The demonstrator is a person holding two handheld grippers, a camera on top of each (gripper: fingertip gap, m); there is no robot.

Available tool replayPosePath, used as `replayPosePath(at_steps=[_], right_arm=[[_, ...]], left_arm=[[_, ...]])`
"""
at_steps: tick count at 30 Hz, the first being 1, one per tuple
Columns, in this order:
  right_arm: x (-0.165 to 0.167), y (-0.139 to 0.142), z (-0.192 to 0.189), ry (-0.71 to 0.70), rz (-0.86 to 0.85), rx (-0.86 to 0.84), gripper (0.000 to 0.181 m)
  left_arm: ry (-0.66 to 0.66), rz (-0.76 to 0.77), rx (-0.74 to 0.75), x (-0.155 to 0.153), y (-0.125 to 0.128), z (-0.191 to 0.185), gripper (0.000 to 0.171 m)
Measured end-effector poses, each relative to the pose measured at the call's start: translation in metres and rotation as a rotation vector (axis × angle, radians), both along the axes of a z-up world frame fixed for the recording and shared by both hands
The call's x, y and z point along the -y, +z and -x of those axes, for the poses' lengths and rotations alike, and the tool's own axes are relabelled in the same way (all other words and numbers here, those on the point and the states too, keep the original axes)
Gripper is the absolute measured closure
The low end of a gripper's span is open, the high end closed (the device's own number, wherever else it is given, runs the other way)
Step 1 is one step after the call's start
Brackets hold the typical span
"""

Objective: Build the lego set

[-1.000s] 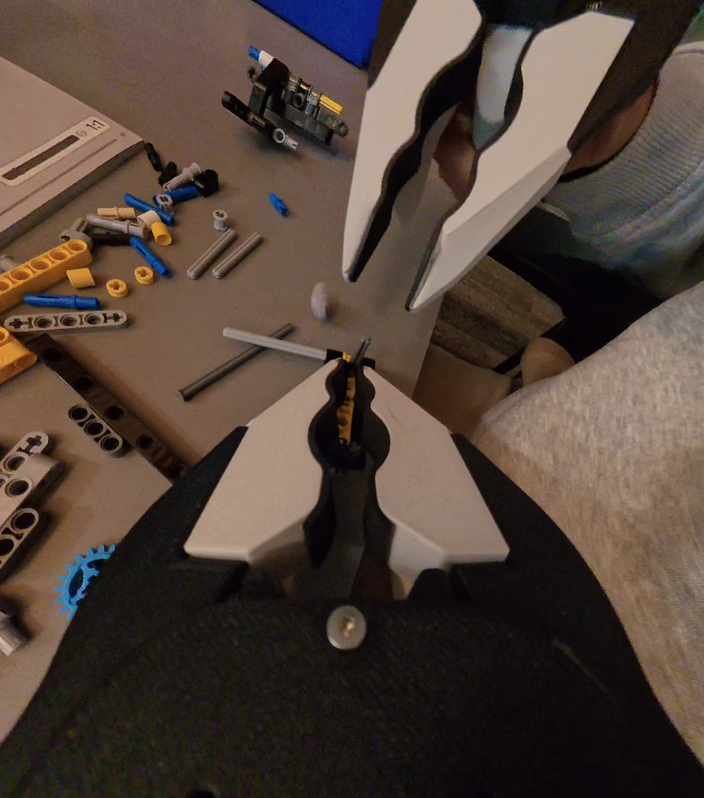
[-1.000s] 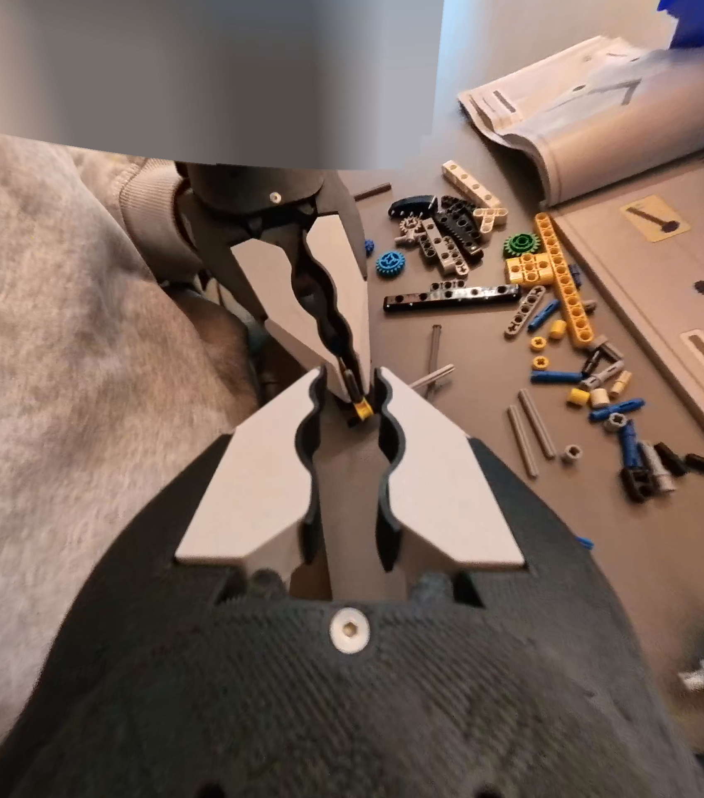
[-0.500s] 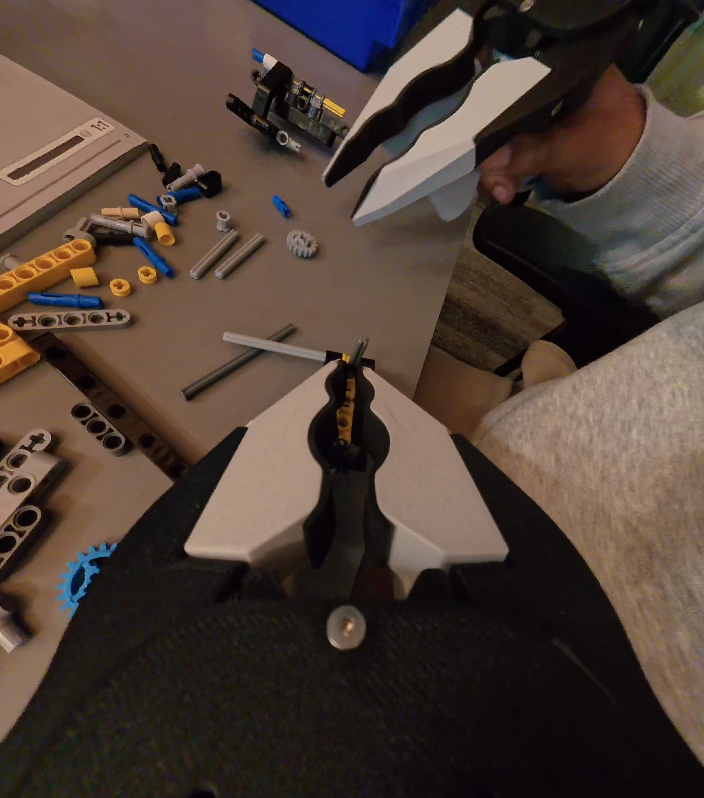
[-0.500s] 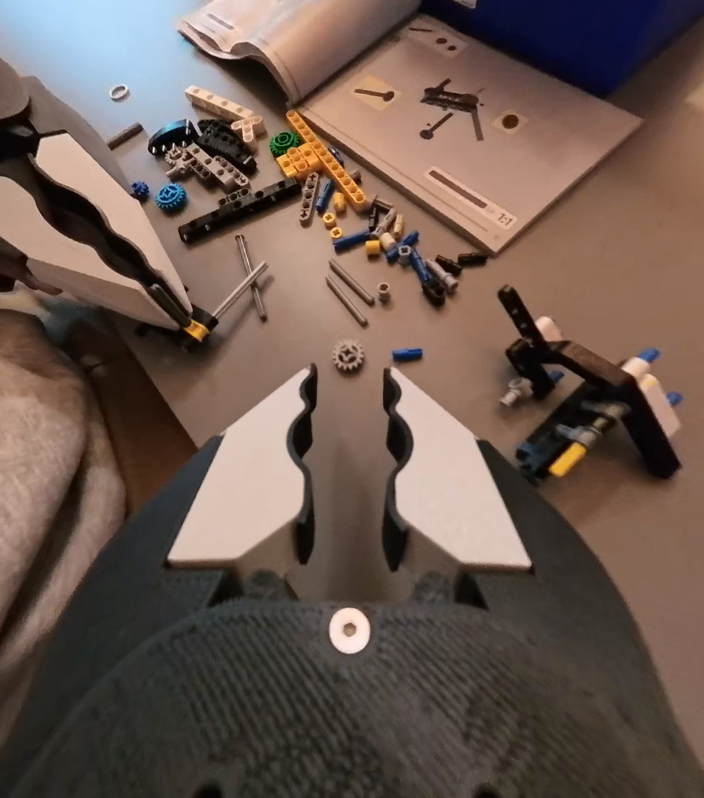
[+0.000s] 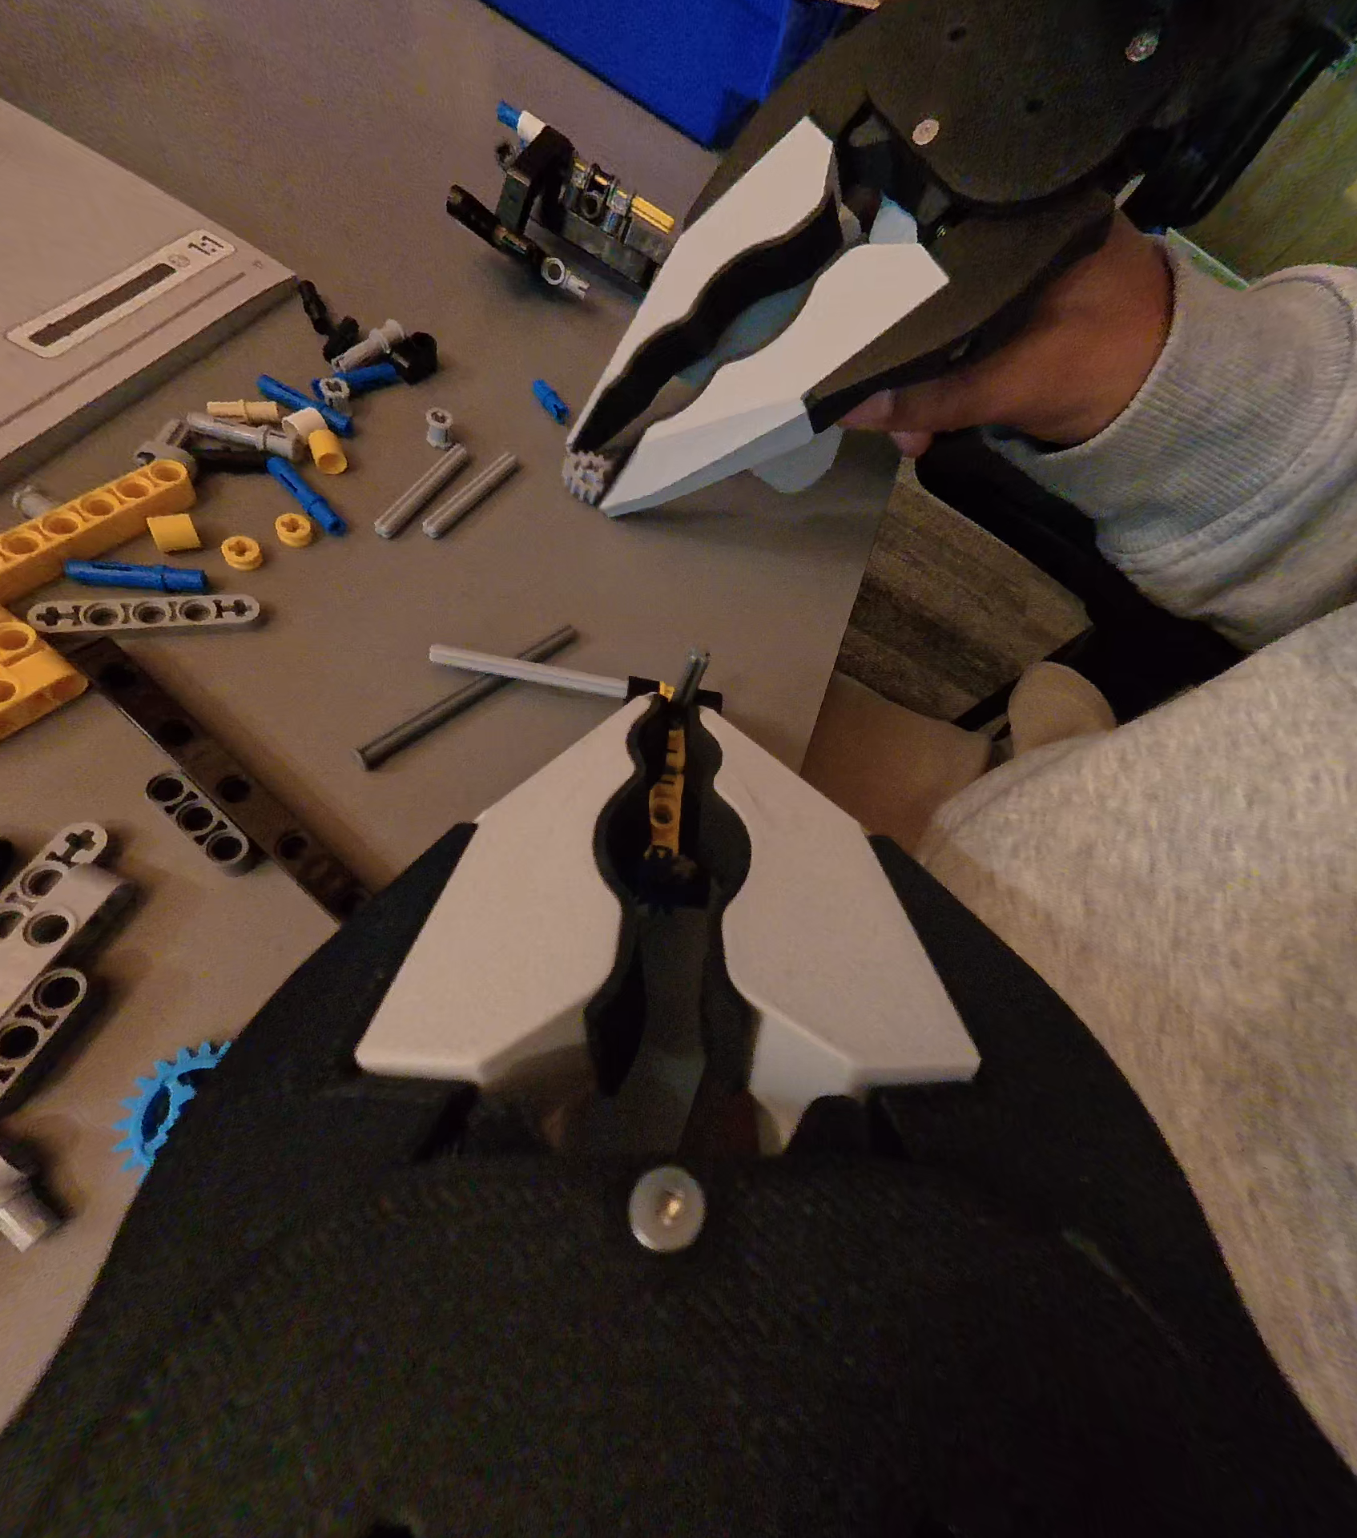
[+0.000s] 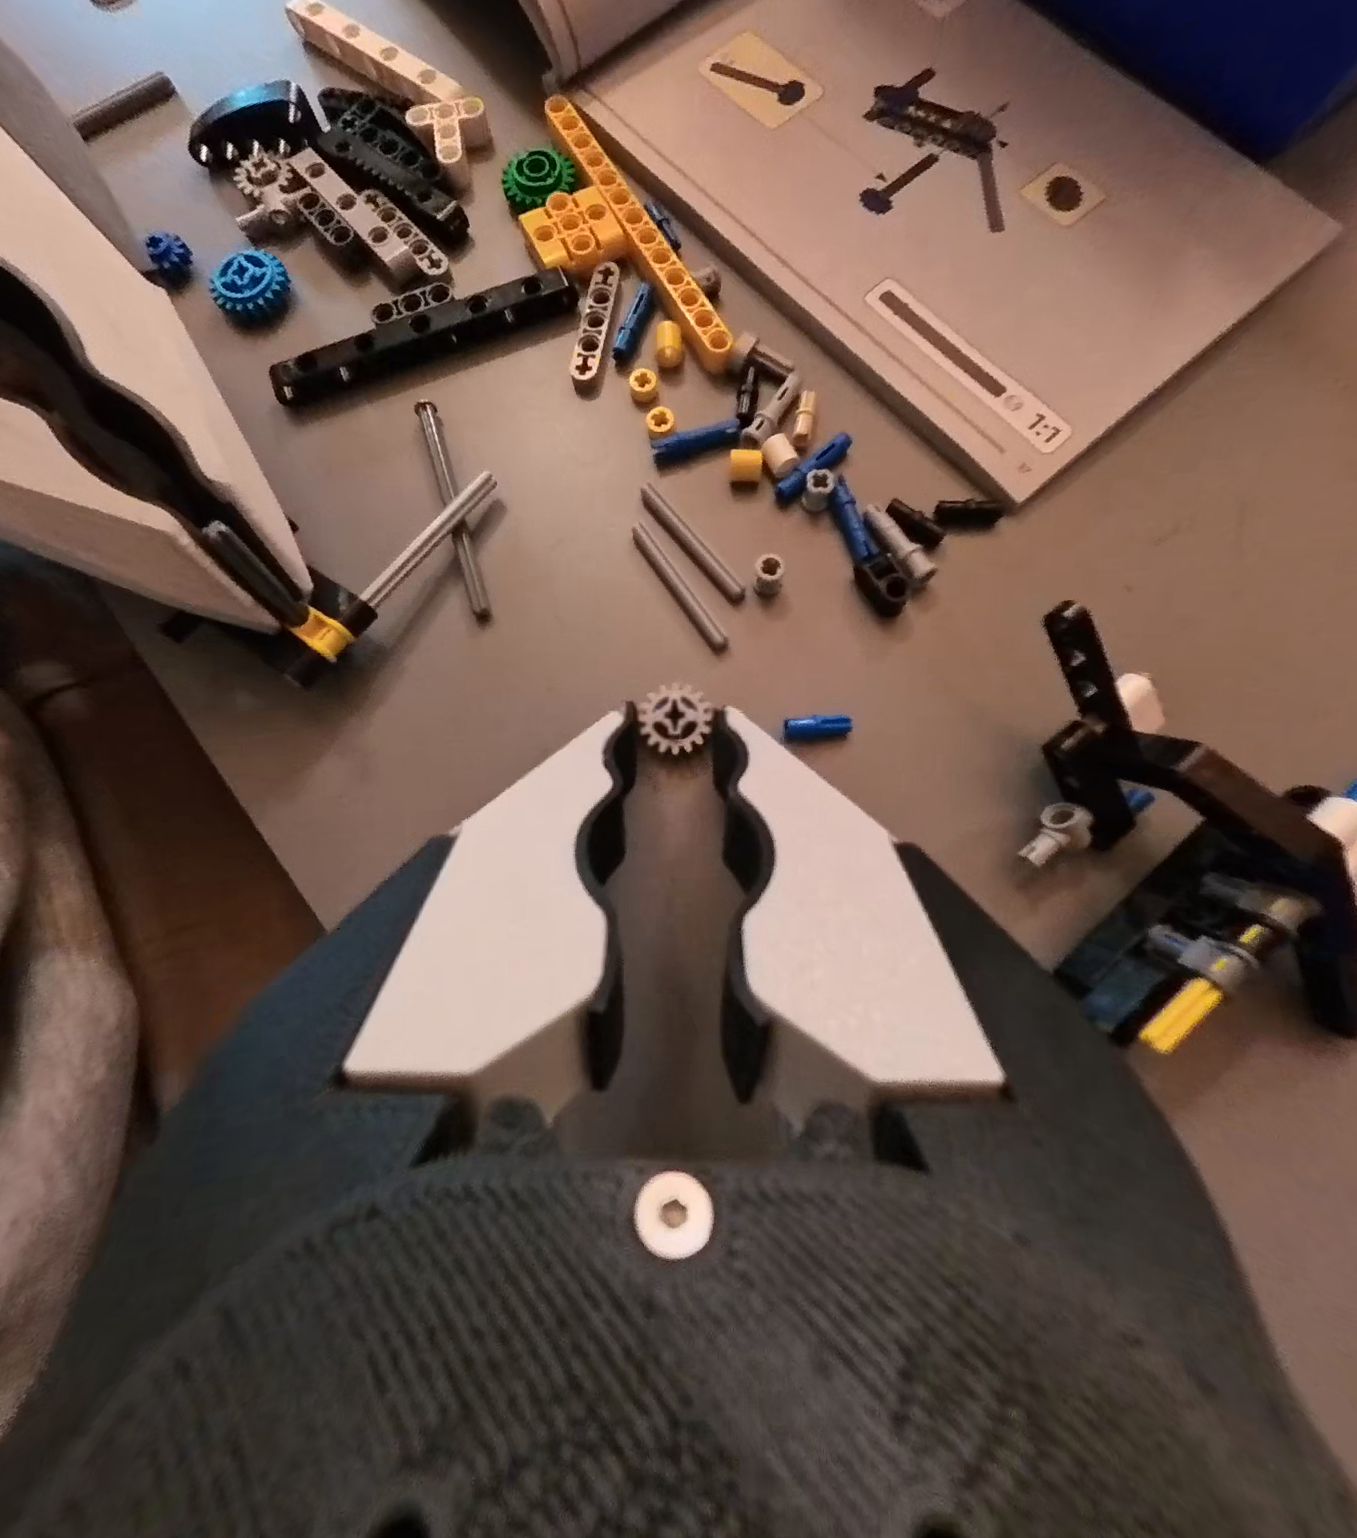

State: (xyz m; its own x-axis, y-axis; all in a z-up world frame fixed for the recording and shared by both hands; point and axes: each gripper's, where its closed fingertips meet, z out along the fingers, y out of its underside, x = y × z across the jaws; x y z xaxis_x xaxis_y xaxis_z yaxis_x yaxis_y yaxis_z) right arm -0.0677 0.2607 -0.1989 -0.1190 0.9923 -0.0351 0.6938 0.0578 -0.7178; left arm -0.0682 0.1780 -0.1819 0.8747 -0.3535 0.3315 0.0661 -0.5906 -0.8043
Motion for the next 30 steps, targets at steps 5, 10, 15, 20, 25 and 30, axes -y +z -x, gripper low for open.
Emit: replayPosePath(at_steps=[5, 10, 15, 20, 25, 30], right_arm=[[0.008, 0.009, 0.001, 0.044, 0.012, -0.026, 0.166], [0.050, 0.050, 0.007, 0.137, 0.078, -0.091, 0.166], [0.081, 0.050, 0.011, 0.195, 0.087, -0.058, 0.167], [0.087, 0.045, 0.014, 0.174, 0.129, -0.040, 0.167], [0.089, 0.045, 0.013, 0.149, 0.110, -0.007, 0.166], [0.089, 0.044, 0.014, 0.160, 0.087, 0.020, 0.167]], left_arm=[[0.000, 0.000, 0.001, 0.000, 0.000, 0.000, 0.169], [0.006, -0.003, -0.005, 0.000, 0.000, 0.001, 0.169], [0.005, -0.008, -0.014, 0.000, 0.000, 0.000, 0.169], [0.005, -0.017, -0.030, 0.000, 0.000, 0.000, 0.169], [0.003, -0.016, -0.030, 0.000, -0.001, 0.000, 0.169], [0.002, -0.015, -0.026, 0.000, -0.001, 0.000, 0.169]])
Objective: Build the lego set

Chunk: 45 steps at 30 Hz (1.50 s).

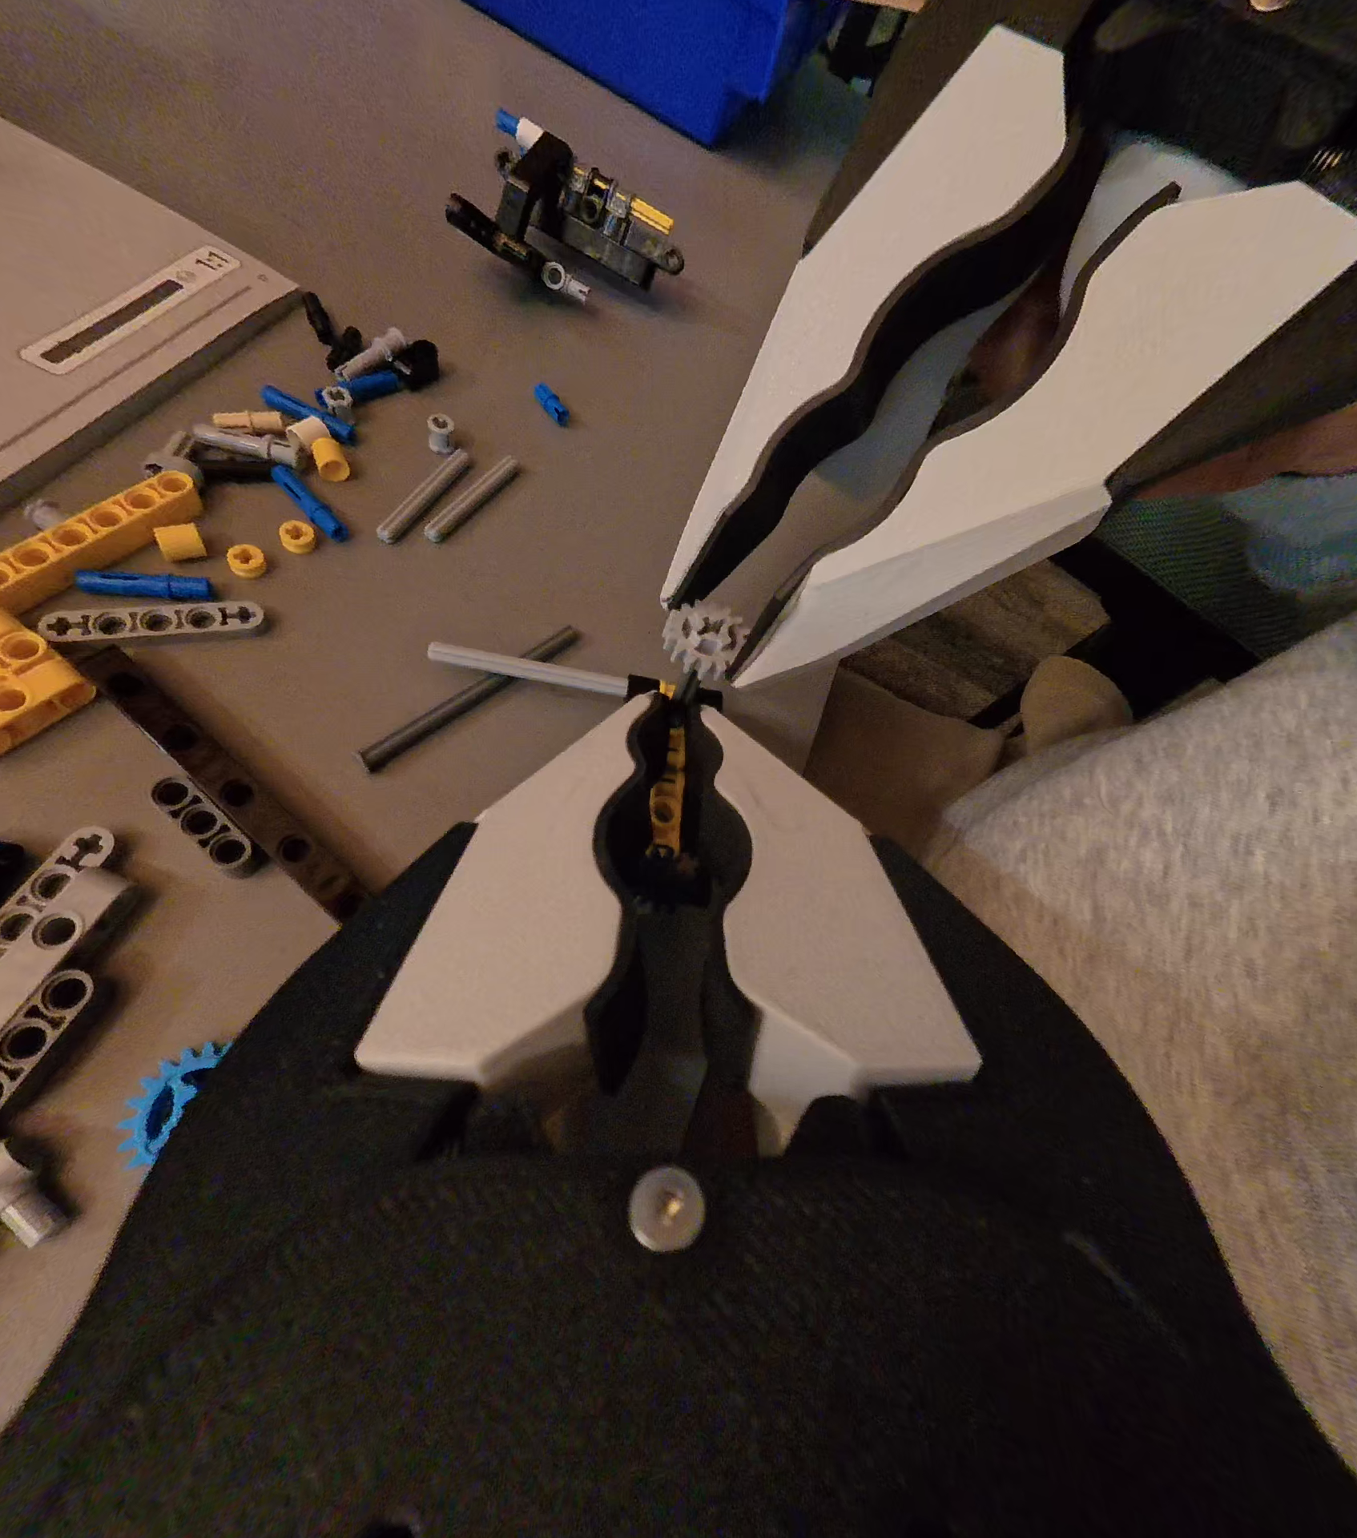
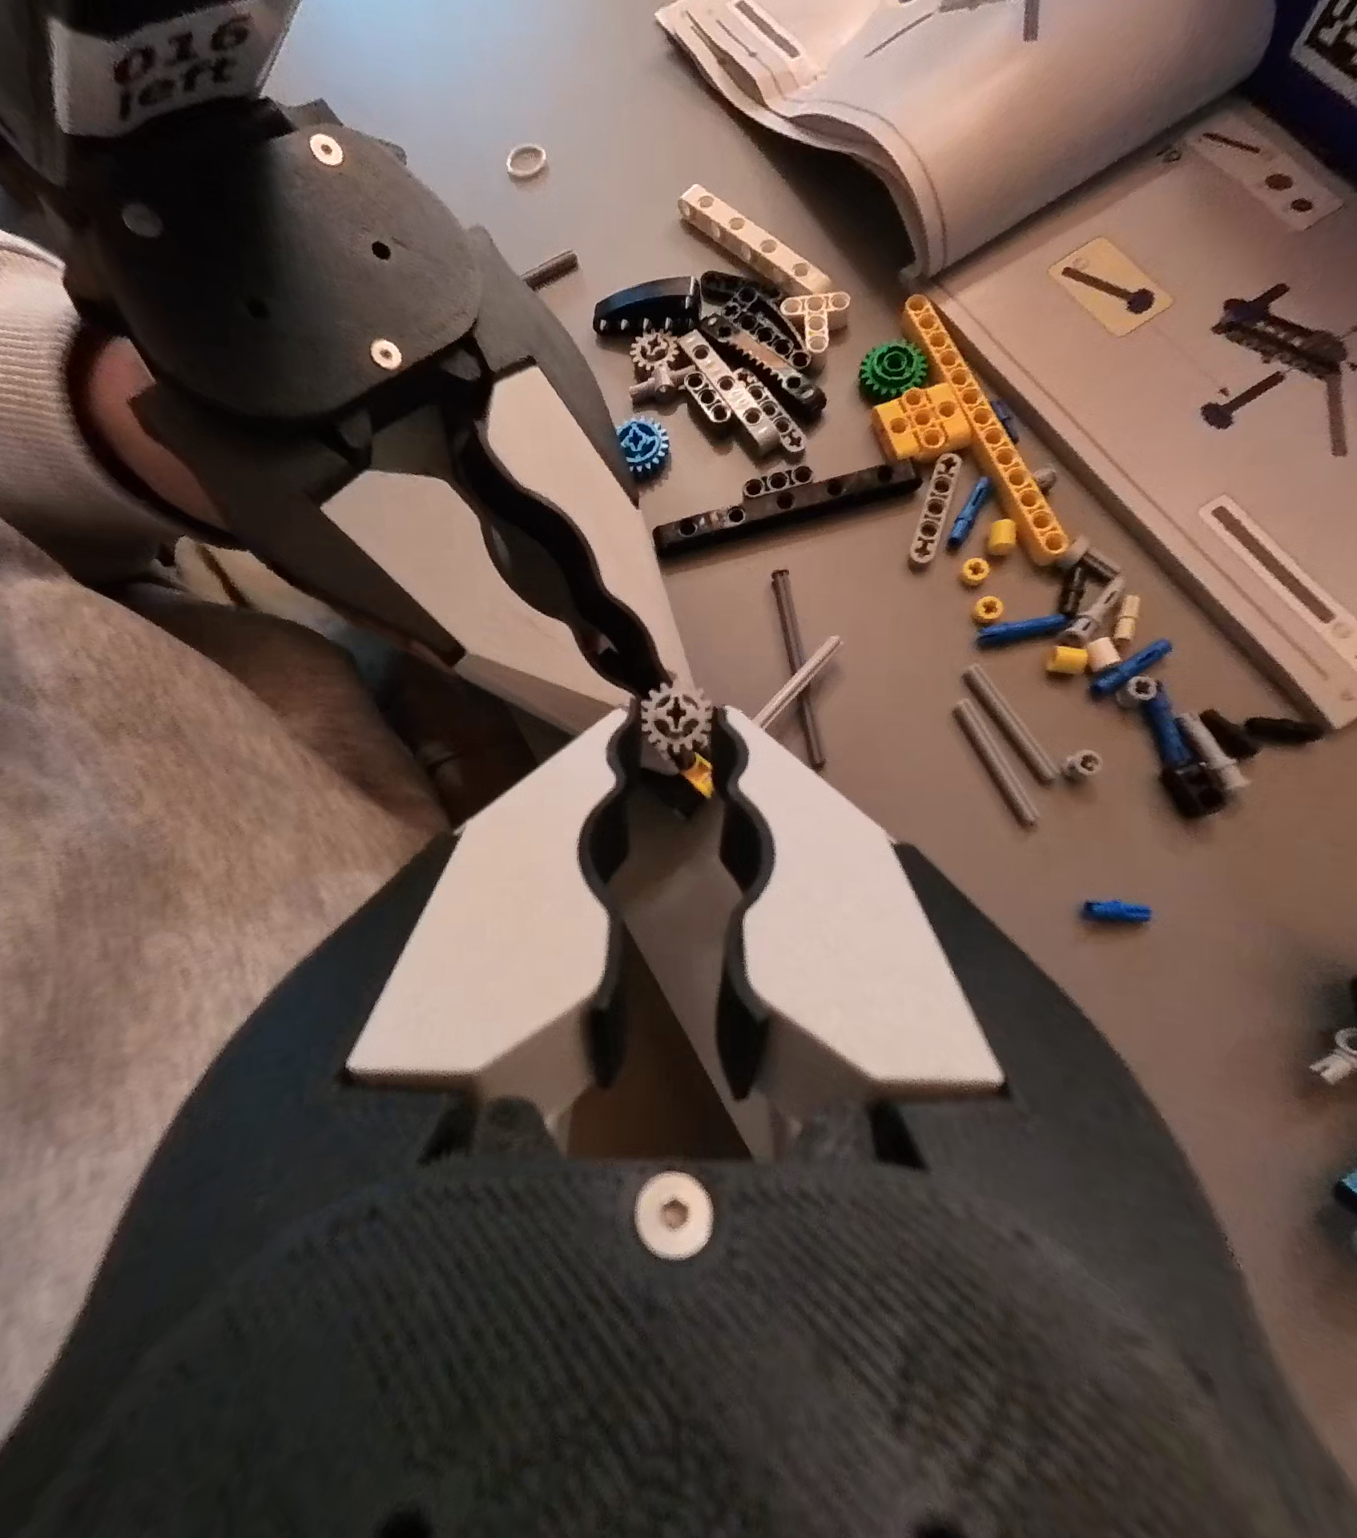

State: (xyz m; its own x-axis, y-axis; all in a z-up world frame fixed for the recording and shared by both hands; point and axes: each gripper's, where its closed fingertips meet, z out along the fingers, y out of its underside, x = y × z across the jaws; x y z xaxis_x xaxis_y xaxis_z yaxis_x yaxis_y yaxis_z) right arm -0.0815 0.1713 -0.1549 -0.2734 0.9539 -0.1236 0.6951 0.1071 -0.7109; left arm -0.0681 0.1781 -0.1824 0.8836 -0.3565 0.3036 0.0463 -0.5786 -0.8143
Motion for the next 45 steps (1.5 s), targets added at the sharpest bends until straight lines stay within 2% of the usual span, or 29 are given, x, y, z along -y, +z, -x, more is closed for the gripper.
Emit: replayPosePath(at_steps=[10, 26, 45], right_arm=[[0.0004, -0.0016, 0.0001, 0.129, -0.076, 0.116, 0.166], [0.0015, -0.0032, -0.0006, 0.169, -0.094, 0.232, 0.166], [0.0024, -0.0049, -0.0022, 0.264, -0.200, 0.373, 0.166]], left_arm=[[0.004, -0.008, -0.015, -0.0002, 0.0000, 0.0003, 0.169], [0.007, -0.021, -0.038, -0.0002, 0.0002, 0.0005, 0.169], [0.009, -0.025, -0.049, -0.0003, 0.0003, 0.0005, 0.169]])
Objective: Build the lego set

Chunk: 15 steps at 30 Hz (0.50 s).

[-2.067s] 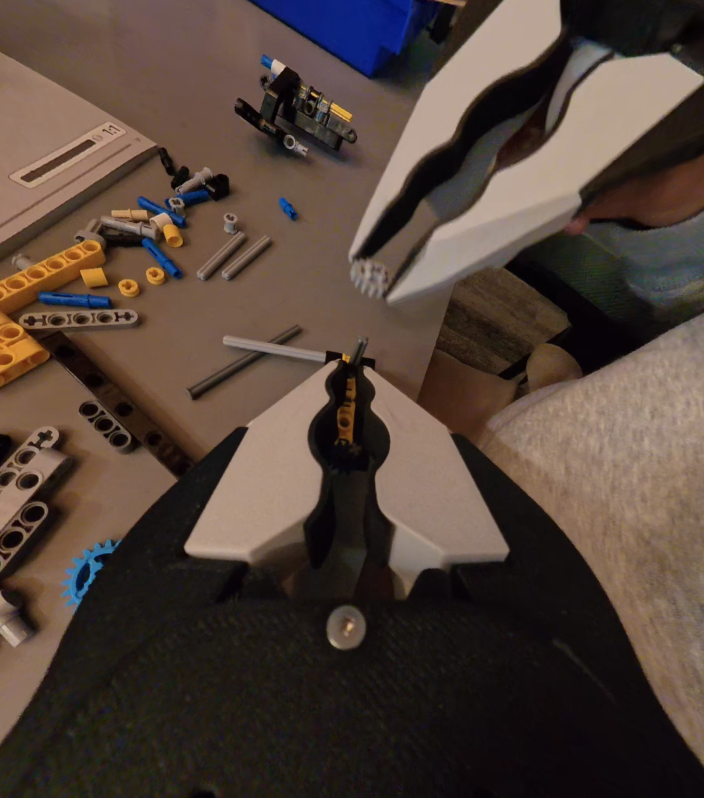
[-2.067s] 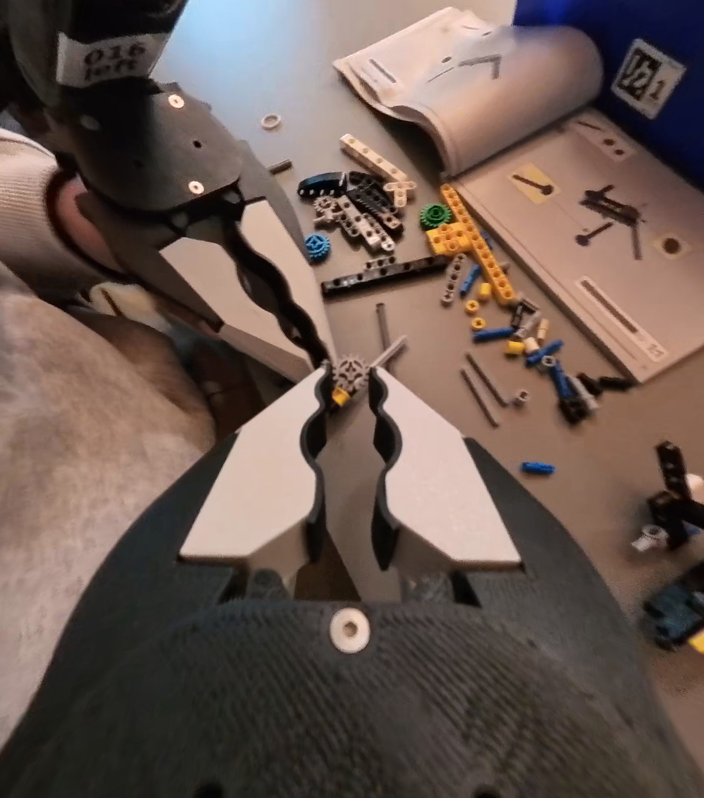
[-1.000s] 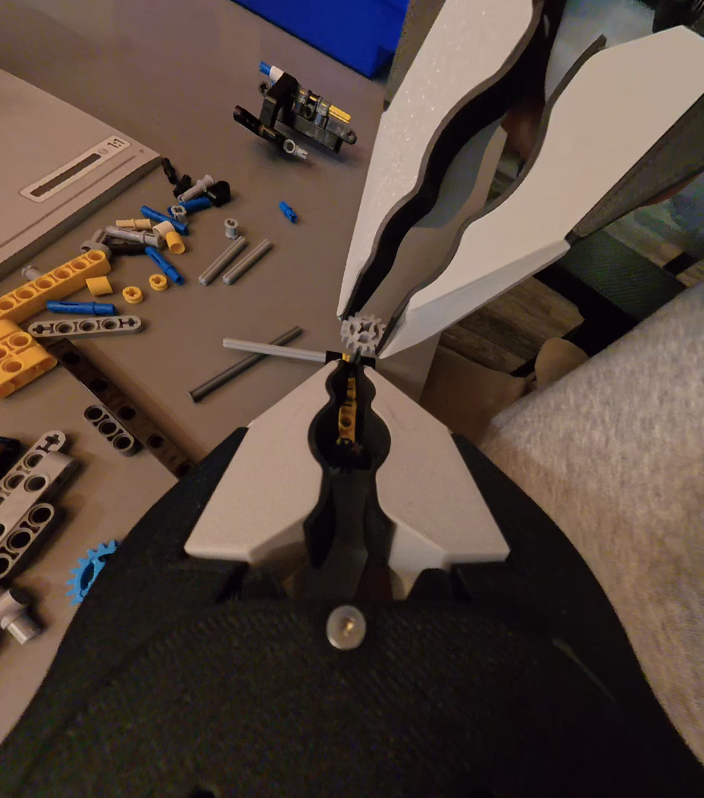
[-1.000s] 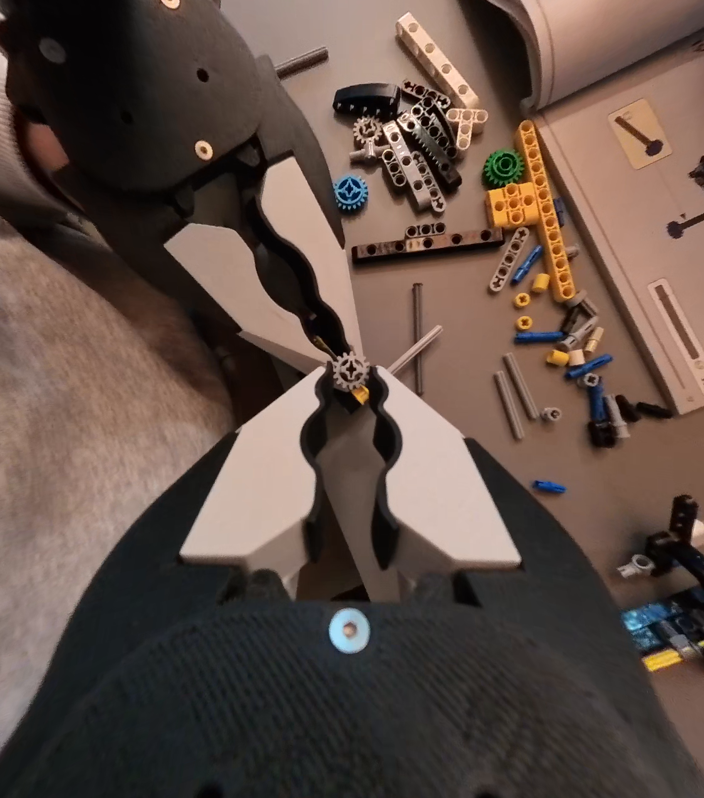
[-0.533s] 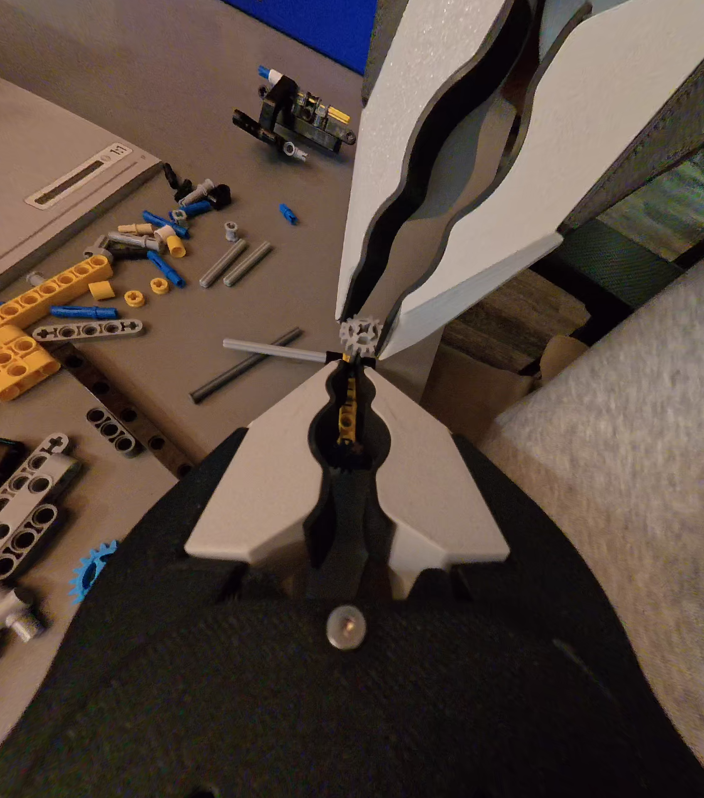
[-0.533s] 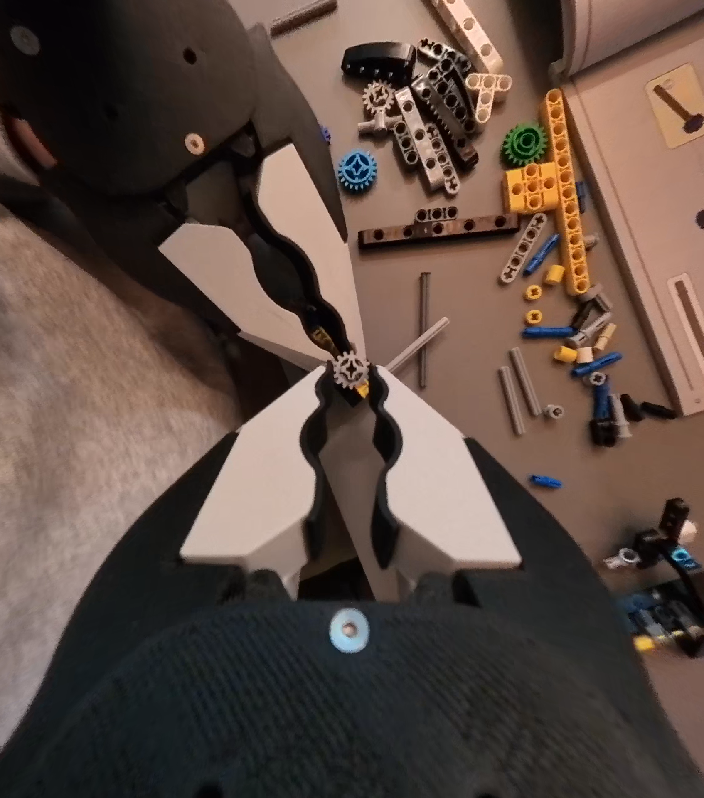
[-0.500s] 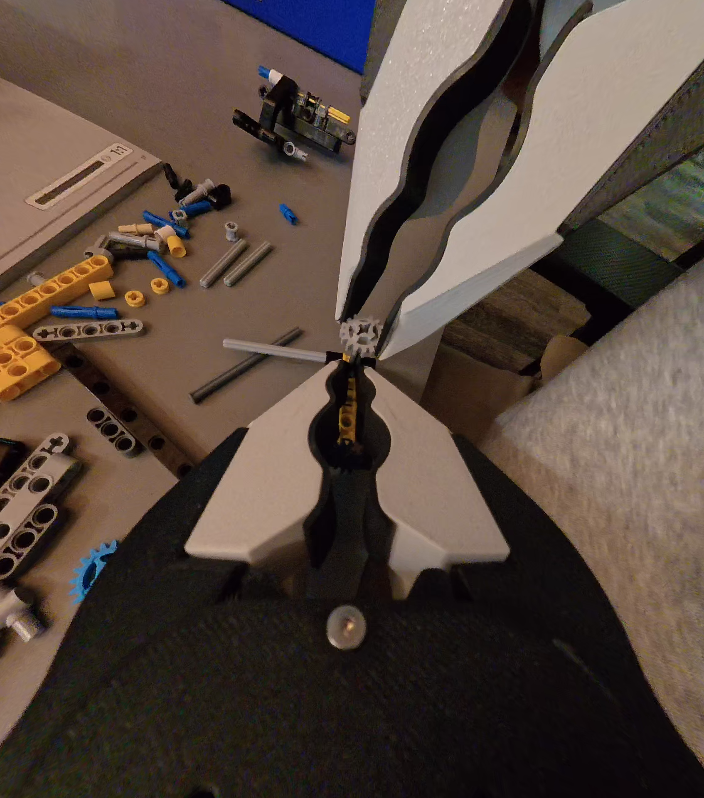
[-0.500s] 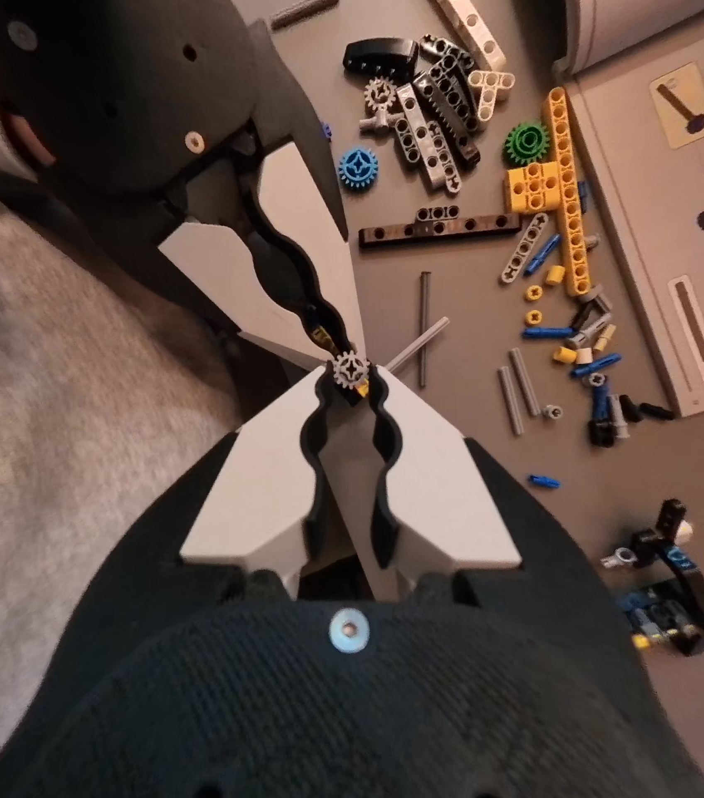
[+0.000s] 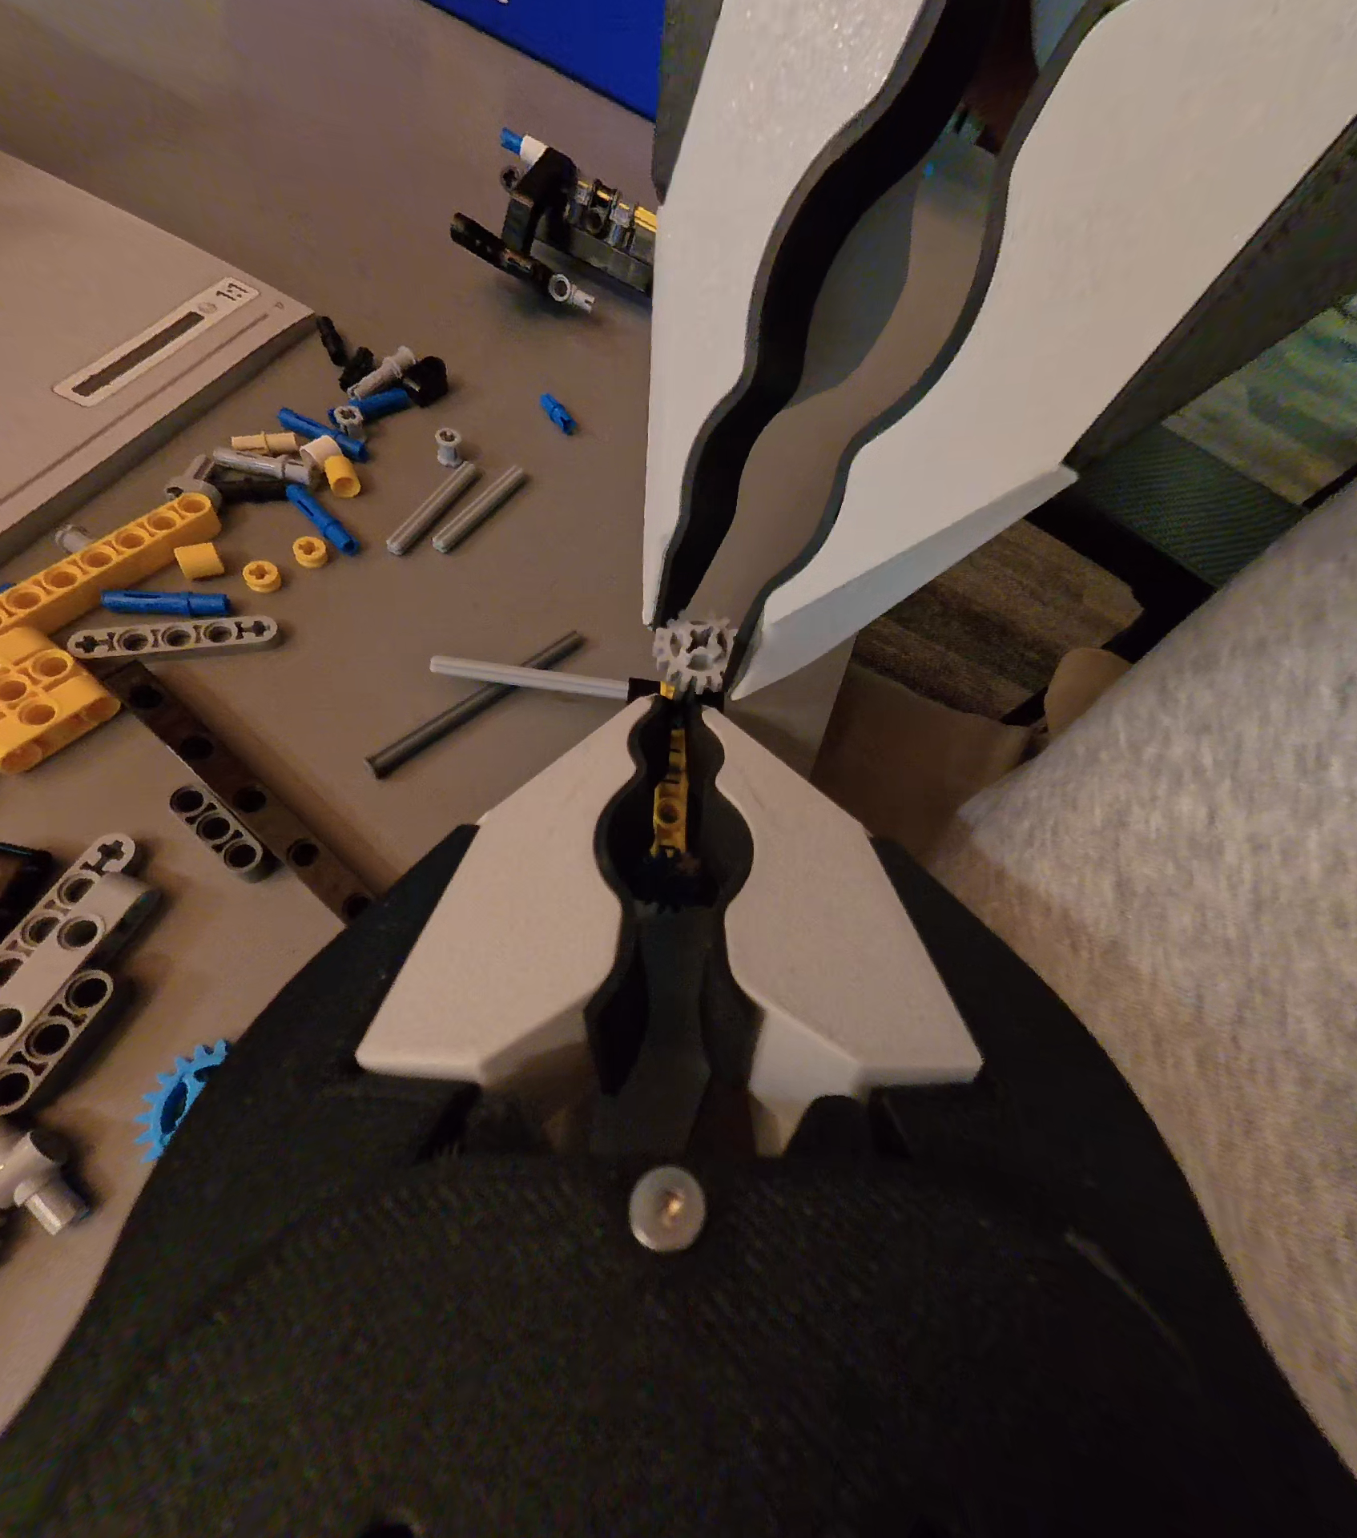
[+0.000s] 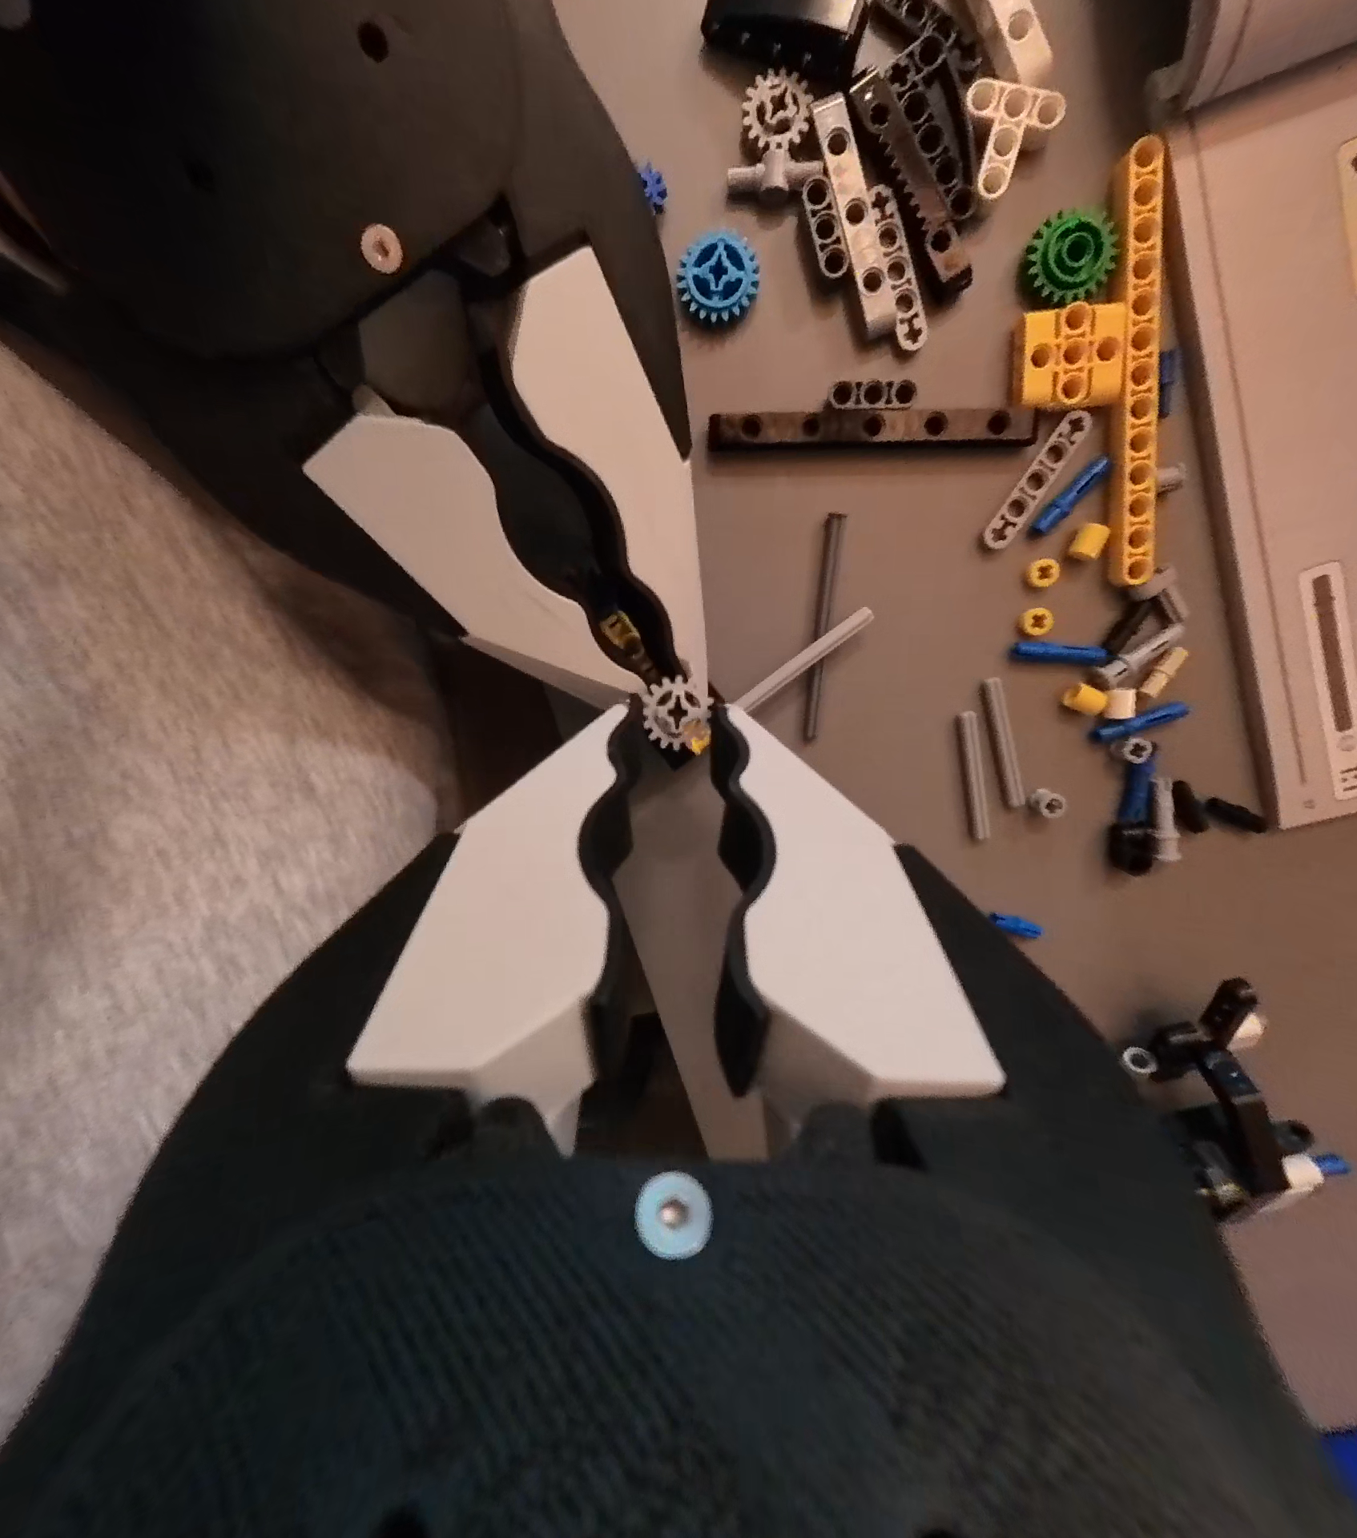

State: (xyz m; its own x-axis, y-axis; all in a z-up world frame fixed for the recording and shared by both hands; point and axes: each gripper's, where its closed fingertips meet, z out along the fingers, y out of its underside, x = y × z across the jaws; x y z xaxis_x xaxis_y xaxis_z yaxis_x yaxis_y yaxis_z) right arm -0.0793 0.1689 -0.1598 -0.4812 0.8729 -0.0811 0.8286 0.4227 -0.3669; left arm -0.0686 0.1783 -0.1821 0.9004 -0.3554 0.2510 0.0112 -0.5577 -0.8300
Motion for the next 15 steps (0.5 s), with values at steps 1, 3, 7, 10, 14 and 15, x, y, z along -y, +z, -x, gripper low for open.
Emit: replayPosePath(at_steps=[1, 3, 7, 10, 14, 15], right_arm=[[0.0001, 0.0000, 0.0002, 0.001, -0.002, 0.005, 0.166], [0.0004, -0.0002, 0.0003, 0.007, -0.014, 0.013, 0.166], [0.0005, -0.0005, 0.0006, 0.021, -0.040, 0.024, 0.166], [0.0004, -0.0006, 0.0006, 0.031, -0.051, 0.033, 0.166], [0.0003, -0.0009, 0.0011, 0.056, -0.084, 0.038, 0.166], [0.0004, -0.0010, 0.0012, 0.062, -0.089, 0.040, 0.166]], left_arm=[[0.001, 0.001, 0.001, -0.0001, 0.0000, 0.0001, 0.169], [0.001, 0.001, 0.003, 0.0000, 0.0000, 0.0002, 0.169], [0.001, 0.001, 0.005, -0.0001, 0.0001, 0.0003, 0.169], [0.002, 0.001, 0.006, -0.0001, 0.0001, 0.0004, 0.169], [0.002, 0.004, 0.014, -0.0002, 0.0002, 0.0007, 0.169], [0.003, 0.004, 0.013, -0.0002, 0.0002, 0.0006, 0.169]])
